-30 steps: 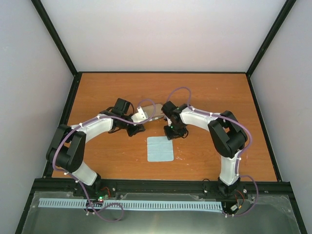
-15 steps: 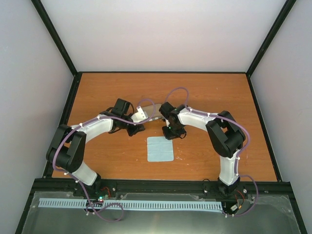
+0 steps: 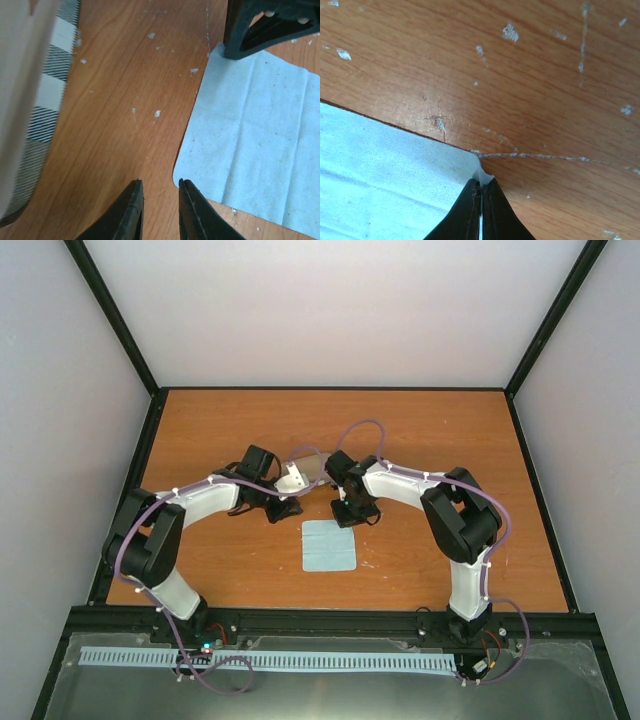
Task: Organize the sunglasses
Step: Fold the glasses cleaning cloth at the center of the board.
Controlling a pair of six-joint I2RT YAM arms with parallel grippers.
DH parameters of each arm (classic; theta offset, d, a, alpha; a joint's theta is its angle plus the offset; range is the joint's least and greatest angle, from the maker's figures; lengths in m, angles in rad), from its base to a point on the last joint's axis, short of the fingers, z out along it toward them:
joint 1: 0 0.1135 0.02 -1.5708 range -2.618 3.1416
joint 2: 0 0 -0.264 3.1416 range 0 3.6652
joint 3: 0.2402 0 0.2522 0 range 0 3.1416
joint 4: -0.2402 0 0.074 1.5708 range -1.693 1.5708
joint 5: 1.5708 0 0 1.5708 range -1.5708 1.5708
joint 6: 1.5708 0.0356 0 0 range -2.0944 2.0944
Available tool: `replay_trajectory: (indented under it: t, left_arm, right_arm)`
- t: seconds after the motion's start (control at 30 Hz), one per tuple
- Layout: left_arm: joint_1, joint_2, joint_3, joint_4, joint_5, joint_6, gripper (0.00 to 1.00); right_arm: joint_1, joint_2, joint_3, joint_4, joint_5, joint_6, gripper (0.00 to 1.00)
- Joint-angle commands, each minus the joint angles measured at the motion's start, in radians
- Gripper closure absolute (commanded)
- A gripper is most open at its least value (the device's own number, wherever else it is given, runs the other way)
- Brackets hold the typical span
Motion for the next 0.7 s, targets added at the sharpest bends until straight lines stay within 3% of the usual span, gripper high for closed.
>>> replay_trajectory:
  t: [0.0, 0.67]
  left_arm:
    - [-0.028, 0.061, 0.047, -0.012, 0.03, -0.011, 0.77]
    - [-0.07, 0.14, 0.058, -0.043, 0.058, 0.05, 0.69]
  right_arm:
    - [0.013, -0.004, -0.012, 0.005, 0.032, 0.013, 0.97]
    - [0.014, -0.011, -0.01, 0.018, 0.025, 0.038, 0.97]
